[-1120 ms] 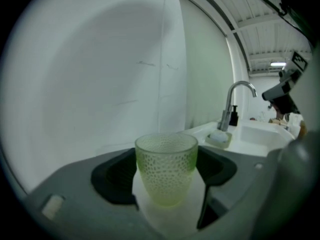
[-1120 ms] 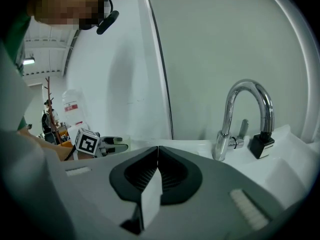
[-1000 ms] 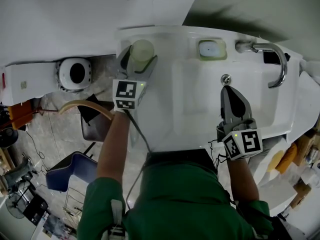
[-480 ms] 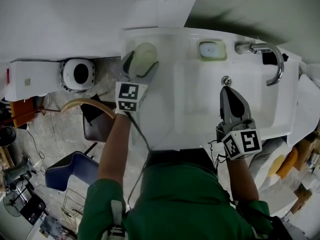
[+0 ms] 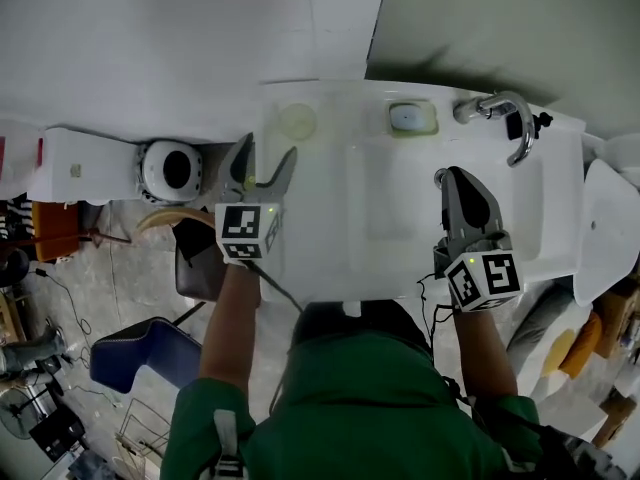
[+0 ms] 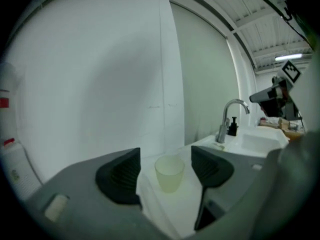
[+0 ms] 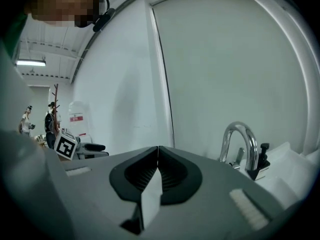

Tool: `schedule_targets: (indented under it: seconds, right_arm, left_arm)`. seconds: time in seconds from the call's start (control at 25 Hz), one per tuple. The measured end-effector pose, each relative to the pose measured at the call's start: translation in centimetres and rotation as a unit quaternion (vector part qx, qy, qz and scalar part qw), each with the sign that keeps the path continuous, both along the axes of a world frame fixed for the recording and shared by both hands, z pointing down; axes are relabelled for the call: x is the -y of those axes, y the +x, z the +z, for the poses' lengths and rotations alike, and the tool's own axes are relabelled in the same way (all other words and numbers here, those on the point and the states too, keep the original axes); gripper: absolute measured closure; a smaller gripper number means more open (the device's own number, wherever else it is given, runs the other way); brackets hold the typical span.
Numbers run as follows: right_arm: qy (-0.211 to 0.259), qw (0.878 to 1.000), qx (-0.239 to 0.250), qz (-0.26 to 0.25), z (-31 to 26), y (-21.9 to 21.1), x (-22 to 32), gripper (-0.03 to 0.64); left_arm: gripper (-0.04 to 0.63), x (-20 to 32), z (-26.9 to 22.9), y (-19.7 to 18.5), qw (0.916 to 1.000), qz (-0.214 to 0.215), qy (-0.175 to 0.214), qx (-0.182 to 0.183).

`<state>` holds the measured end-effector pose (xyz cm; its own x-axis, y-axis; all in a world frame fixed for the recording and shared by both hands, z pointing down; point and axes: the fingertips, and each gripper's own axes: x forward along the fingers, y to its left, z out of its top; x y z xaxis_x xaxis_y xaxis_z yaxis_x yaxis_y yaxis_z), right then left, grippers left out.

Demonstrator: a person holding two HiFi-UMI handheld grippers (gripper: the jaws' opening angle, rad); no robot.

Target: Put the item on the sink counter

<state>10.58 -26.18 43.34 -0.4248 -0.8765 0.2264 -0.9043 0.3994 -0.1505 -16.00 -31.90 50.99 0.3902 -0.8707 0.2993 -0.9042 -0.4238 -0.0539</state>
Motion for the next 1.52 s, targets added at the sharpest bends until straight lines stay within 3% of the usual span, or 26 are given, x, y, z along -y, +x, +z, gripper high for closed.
schedule_targets:
  seconds: [0.16,0.28,0.48,0.8,1.52]
  right_arm:
    - [0.032,0.999,0.009,-0.008,-3.0,-0.1,-0.9,0.615]
    - [0.051,0.999,0.015,-0.011,-5.3,-0.4,-1.5,0.615]
    - [0.087,0.996,0.021,-0.016,-9.1,-1.1,-2.5,0.615]
    - [0.141,0.989,0.025,-0.022,-14.6,-0.8,-3.7,0.615]
    - [0.252,0.966,0.046,-0.04,-23.1,0.5,-5.4,0.615]
  left_arm:
    - [0.374,-2.9,-5.5,-0.3,0.9987,-0.023,0.033,-0.032]
    - [0.442,-4.9,-9.5,0.3,0.997,-0.017,0.066,-0.036]
    - [0.514,-7.7,-15.1,1.5,0.9935,-0.011,0.112,-0.017]
    - [0.585,-9.8,-21.9,2.5,0.9848,-0.016,0.169,-0.038]
    - [0.597,-12.0,-30.6,3.4,0.9664,-0.02,0.251,-0.05]
